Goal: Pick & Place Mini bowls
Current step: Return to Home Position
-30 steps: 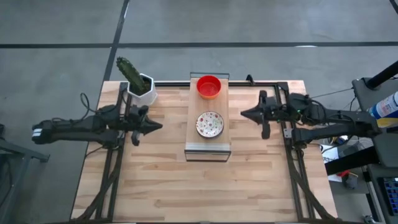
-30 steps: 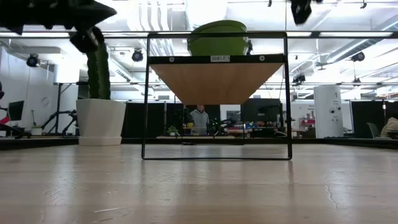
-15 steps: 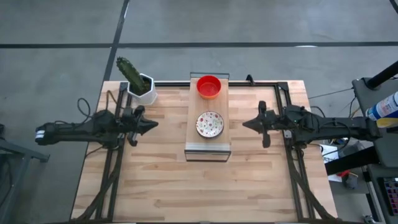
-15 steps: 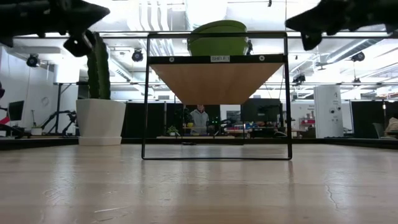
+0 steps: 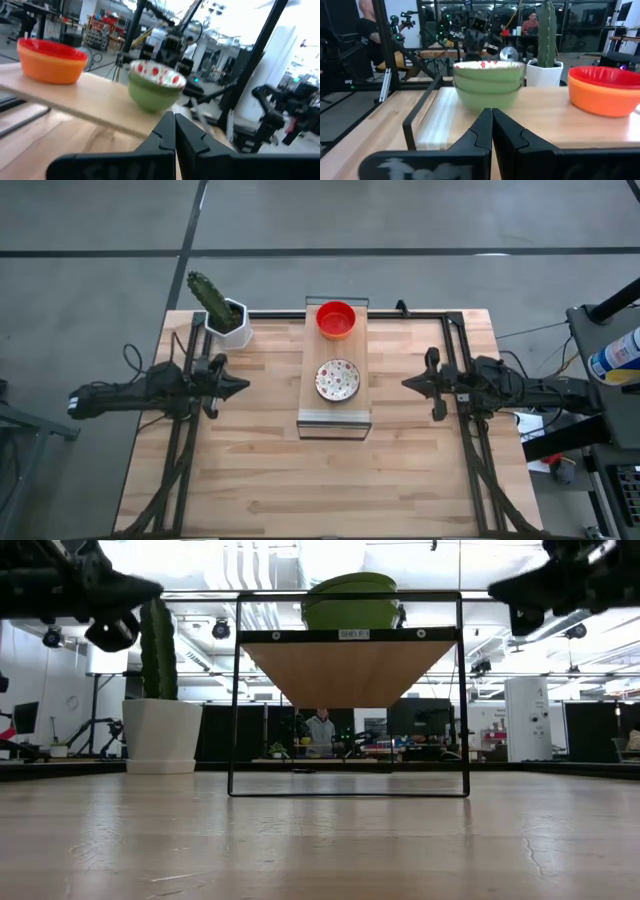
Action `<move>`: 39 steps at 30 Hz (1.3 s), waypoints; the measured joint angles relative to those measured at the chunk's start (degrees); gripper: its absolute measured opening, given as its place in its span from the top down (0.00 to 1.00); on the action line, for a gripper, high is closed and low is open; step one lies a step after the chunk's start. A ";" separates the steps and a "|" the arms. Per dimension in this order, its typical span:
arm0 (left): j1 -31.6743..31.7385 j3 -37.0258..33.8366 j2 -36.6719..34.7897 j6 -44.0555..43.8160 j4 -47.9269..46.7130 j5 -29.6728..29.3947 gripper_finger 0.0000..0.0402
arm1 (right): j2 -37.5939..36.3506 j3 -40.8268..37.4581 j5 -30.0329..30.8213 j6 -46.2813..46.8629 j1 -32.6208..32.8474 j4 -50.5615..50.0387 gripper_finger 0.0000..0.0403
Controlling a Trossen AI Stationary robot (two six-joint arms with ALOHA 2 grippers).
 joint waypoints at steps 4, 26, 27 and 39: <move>0.02 -2.40 -3.25 0.79 0.03 -0.01 1.00 | -3.60 -3.98 0.00 0.09 0.02 0.47 0.98; 0.04 -8.45 -7.33 0.00 -2.74 -2.74 1.00 | -10.83 -13.03 0.66 -7.72 0.04 -2.52 0.98; 0.04 -8.45 -7.31 -0.33 -2.78 -2.78 1.00 | -10.80 -13.03 0.64 -7.86 0.04 -2.33 0.98; 0.04 -8.43 -7.27 -0.67 -3.16 -3.03 1.00 | -10.25 -13.03 0.59 -2.33 0.04 -2.34 0.98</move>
